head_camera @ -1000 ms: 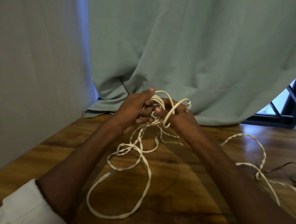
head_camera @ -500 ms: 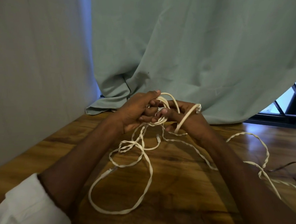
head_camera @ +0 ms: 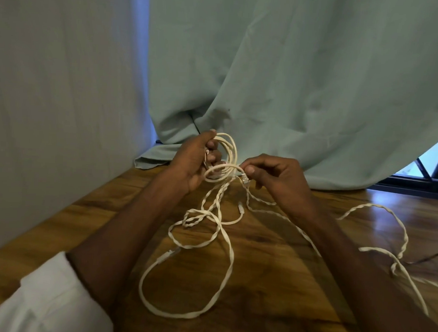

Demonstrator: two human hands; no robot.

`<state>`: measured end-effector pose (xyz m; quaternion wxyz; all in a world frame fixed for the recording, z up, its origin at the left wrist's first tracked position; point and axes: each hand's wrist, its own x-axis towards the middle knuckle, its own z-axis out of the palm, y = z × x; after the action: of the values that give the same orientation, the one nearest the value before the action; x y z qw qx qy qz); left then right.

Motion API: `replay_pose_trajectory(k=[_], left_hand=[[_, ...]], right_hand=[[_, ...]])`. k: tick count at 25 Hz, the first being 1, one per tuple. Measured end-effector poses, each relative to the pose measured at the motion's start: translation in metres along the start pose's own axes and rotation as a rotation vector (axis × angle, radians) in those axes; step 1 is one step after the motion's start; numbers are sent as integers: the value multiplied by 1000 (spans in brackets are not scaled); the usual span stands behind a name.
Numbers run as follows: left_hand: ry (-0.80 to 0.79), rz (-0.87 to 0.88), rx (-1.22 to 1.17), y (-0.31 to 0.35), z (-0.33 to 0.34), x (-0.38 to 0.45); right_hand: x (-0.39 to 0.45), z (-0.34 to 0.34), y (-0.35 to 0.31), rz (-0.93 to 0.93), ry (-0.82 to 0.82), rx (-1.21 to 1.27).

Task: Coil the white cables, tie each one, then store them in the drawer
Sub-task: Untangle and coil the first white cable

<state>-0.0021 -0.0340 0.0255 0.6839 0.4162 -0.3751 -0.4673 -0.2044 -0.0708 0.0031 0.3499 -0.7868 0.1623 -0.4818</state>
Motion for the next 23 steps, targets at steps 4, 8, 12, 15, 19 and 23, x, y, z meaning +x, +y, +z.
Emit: replay_pose_trajectory(k=[4,8,12,15,19,23], left_hand=[[-7,-16,-24,-4,4,-4],[-74,54,164,-2,5,-8],[-217,88,327,-7,16,-12],[-291,77,328,-7,21,-15],[-319,68,409,-5,19,-21],[-487,123,374,-7,27,-29]], right_hand=[[-2,5,-4,-38,-63,-73],[0,6,-2,-10,96,-239],[-2,9,-4,-101,99,-920],[-1,9,-10,-77,154,-946],[-1,13,-10,-144,206,-618],[3,10,-6,-133,421,-441]])
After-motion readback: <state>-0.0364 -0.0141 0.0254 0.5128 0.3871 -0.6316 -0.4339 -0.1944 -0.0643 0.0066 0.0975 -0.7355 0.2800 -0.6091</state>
